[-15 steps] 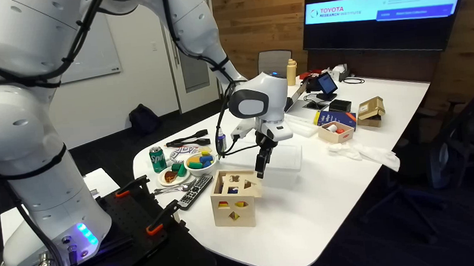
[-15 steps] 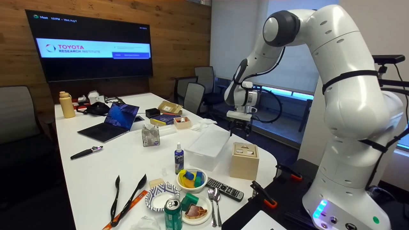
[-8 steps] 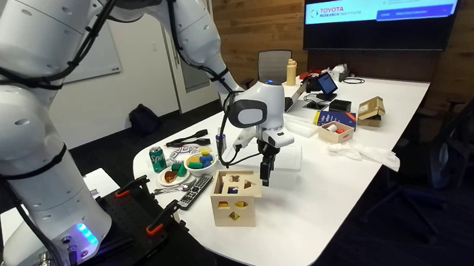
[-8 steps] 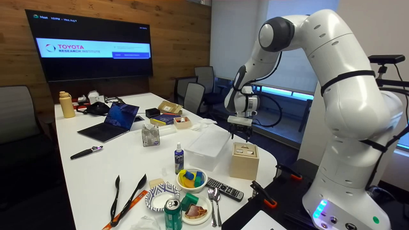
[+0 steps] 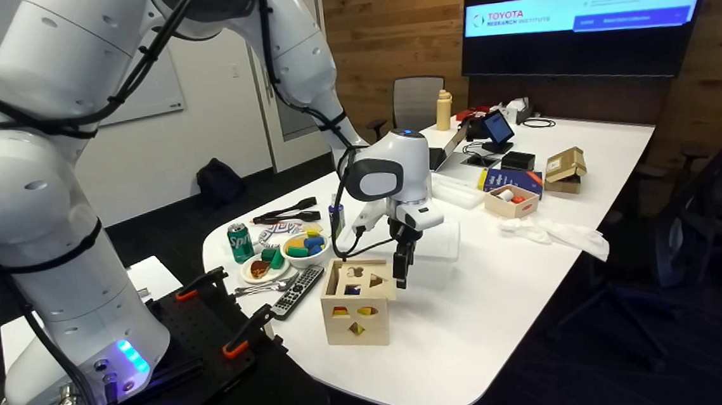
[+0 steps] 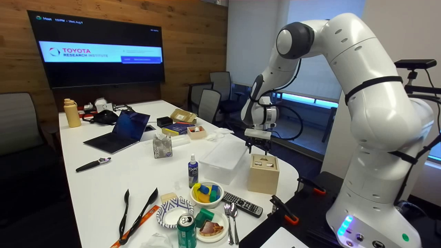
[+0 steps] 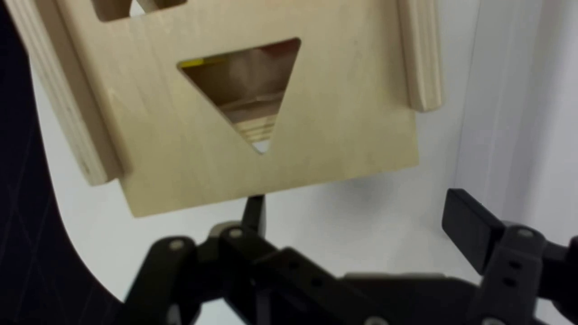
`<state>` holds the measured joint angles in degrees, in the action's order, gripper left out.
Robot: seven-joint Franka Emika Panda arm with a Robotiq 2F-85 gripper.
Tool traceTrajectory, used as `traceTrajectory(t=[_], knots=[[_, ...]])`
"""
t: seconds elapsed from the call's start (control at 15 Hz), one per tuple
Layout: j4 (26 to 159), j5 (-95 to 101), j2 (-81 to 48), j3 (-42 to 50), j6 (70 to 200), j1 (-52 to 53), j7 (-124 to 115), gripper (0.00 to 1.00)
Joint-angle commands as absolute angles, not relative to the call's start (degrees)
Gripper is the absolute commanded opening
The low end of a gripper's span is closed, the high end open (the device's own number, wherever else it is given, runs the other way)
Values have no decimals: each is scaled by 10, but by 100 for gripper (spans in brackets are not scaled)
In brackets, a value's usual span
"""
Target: Fully close the wooden box by sliding the lid
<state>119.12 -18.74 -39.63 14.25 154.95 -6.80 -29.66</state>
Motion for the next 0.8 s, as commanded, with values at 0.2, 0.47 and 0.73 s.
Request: traceTrajectory(t=[0.2,0.47,0.73], knots=[[1214,-181,-358,142,1498,-53,-306,100],[1215,-184,-353,137,1461,-53,-306,100],[1240,-182,-328,158,1523,-36,-330,100]])
